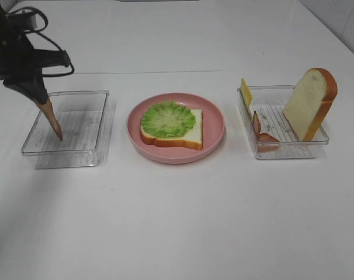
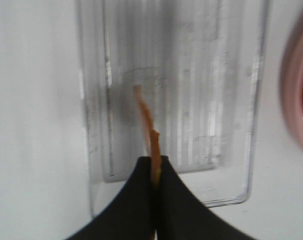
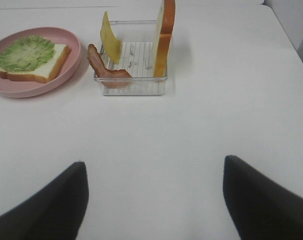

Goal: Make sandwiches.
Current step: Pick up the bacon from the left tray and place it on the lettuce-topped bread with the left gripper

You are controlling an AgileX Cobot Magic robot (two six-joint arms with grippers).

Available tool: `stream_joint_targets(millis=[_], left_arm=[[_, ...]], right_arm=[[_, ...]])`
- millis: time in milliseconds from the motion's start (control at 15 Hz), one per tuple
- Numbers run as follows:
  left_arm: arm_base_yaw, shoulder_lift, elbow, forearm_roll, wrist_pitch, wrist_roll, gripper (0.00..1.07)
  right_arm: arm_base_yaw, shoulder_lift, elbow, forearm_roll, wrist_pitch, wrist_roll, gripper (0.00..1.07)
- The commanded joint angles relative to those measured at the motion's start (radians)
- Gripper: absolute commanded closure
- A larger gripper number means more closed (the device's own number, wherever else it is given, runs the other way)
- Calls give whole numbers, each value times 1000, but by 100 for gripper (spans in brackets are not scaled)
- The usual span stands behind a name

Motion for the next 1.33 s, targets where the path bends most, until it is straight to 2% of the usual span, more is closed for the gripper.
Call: stream_joint_targets(millis=[67,133,200,267,467,600,733,867,933,1000,1067,1333], left_arm=[[4,-9,-40,-210,-47,114,107],[4,-8,-42,-267,-69,144,107],[2,-4,-42,-473,-131,256,107],[-4,2,-42,-572,-158,313,107],[-29,31,-42,-771,-185,439,107],[-73,76,-42,-921,-195,553,107],[-123,125,-42,-1073,-212,641,107],[-178,190,-42,-1251,-214,760,107],[-178,190,-42,-1251,-214,760,107],[-219,238,-42,-1341,-214,824,107],[-226,263,-42,-1353,-216,849,107],[-203,334,-42,-1301,-210,860,107]], right_arm=[[-8,-10,0,-3,-13,-7,36],[-8,-10,0,-3,-13,-7,36],[-8,-10,0,-3,-13,-7,36],[-8,-10,0,-3,-13,-7,36],[-8,-10,0,-3,-13,-7,36],[-8,-10,0,-4,-13,-7,36],[-8,-10,0,-4,-13,-7,36],[-8,-10,0,-4,-13,-7,36],[-8,-10,0,-4,-13,-7,36],[-8,-10,0,-4,-13,-7,36],[-8,-10,0,-4,-13,-7,36],[-8,-10,0,-4,-13,-7,36]])
